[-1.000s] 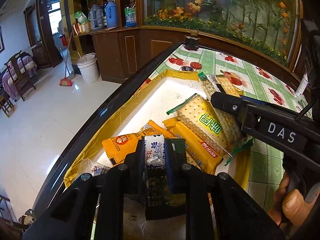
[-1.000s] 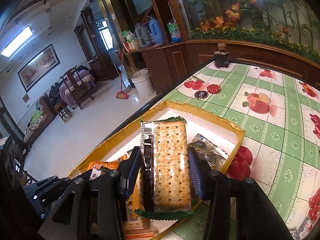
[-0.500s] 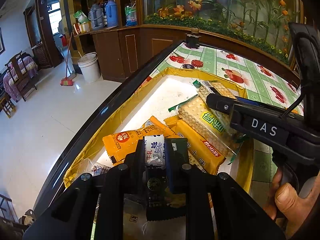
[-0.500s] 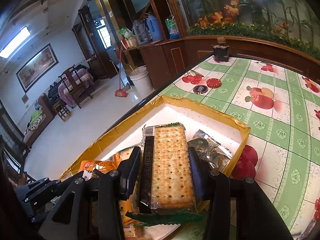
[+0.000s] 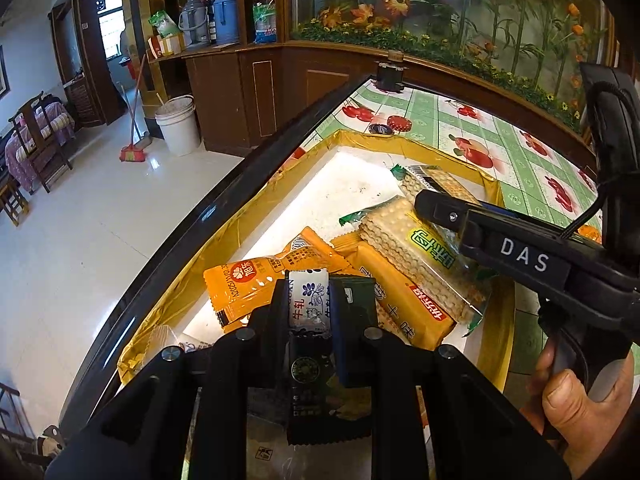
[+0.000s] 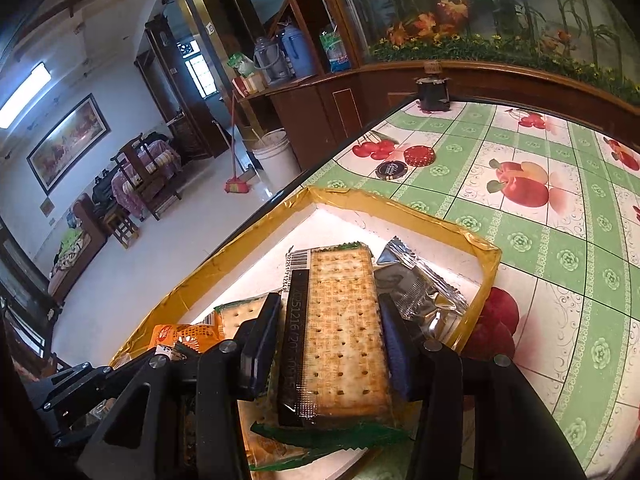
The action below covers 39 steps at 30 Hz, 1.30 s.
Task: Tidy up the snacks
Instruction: 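Lower both items into the tray and open both tools to release them, then withdraw both tools from the tray toward the remaining white candy packets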
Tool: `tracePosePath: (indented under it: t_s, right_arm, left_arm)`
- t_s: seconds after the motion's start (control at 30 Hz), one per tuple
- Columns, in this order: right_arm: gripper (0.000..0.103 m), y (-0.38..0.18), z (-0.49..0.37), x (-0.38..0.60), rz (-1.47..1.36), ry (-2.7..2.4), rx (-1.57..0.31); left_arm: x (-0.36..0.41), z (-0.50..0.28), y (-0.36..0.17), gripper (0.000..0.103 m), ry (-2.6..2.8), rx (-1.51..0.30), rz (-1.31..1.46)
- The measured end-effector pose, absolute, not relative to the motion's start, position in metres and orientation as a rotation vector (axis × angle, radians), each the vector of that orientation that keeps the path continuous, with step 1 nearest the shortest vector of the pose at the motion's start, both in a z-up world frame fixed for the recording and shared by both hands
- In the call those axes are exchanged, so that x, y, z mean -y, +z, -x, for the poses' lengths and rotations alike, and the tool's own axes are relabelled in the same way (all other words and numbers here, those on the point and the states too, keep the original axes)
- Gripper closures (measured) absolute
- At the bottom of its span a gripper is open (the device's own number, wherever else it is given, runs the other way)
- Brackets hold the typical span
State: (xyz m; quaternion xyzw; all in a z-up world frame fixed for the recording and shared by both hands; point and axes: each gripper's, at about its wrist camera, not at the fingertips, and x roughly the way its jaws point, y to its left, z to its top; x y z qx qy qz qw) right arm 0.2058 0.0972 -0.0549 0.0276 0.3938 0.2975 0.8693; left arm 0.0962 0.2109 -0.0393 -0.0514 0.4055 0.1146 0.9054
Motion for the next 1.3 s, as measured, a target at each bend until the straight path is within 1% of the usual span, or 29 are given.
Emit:
tracePosePath:
  t_s: [0.13,0.2,0.27,0.33,0.37,0.47,0.5,0.53,0.6,0.63,0.67,0.77,0.97,1.1,1.3]
  right_arm:
    - [0.050,-0.049,-0.204,-0.093,-0.072,0.616,-0.808]
    - [0.038,-0.045,-0.203,-0.088,-0.084,0.608,-0.800]
    - [0.033,-0.040,-0.200,-0.082,-0.098,0.605,-0.785]
    - [0.032,-0.035,-0.198,-0.077,-0.111,0.603,-0.776]
    - [0.030,-0.033,-0.195,-0.073,-0.121,0.602,-0.773]
    - [0.016,-0.024,-0.186,-0.060,-0.172,0.606,-0.751]
    - [0.014,-0.020,-0.182,-0.056,-0.191,0.609,-0.739]
    - [0.013,-0.016,-0.177,-0.051,-0.211,0.613,-0.725]
    - [0.011,-0.008,-0.169,-0.043,-0.236,0.617,-0.706]
    - [0.010,-0.004,-0.164,-0.039,-0.247,0.615,-0.696]
    - [0.009,-0.001,-0.161,-0.037,-0.253,0.614,-0.689]
    - [0.007,0.007,-0.147,-0.025,-0.281,0.612,-0.666]
    - [0.006,0.016,-0.119,0.008,-0.356,0.570,-0.622]
    - [0.005,0.020,-0.099,0.044,-0.443,0.484,-0.569]
    - [0.004,0.014,-0.080,0.105,-0.616,0.363,-0.571]
  left_arm:
    - [-0.210,-0.097,-0.039,0.086,0.243,-0.843,0.109]
    - [-0.211,-0.096,-0.038,0.086,0.243,-0.843,0.121]
    - [-0.213,-0.094,-0.037,0.086,0.241,-0.843,0.132]
    - [-0.213,-0.093,-0.036,0.086,0.246,-0.844,0.141]
    - [-0.214,-0.091,-0.034,0.086,0.246,-0.844,0.154]
    - [-0.215,-0.085,-0.029,0.084,0.253,-0.823,0.191]
    - [-0.215,-0.081,-0.026,0.083,0.257,-0.807,0.203]
    - [-0.214,-0.078,-0.023,0.080,0.260,-0.792,0.209]
    - [-0.211,-0.070,-0.015,0.068,0.268,-0.761,0.222]
    - [-0.209,-0.067,-0.011,0.057,0.266,-0.744,0.230]
    - [-0.205,-0.064,-0.007,0.051,0.256,-0.729,0.237]
    - [-0.192,-0.057,0.003,0.051,0.233,-0.698,0.234]
    - [-0.155,-0.044,0.010,0.051,0.172,-0.697,0.246]
    - [-0.125,-0.028,0.003,0.051,0.111,-0.697,0.316]
    - [-0.072,-0.020,0.004,0.051,0.001,-0.730,0.265]
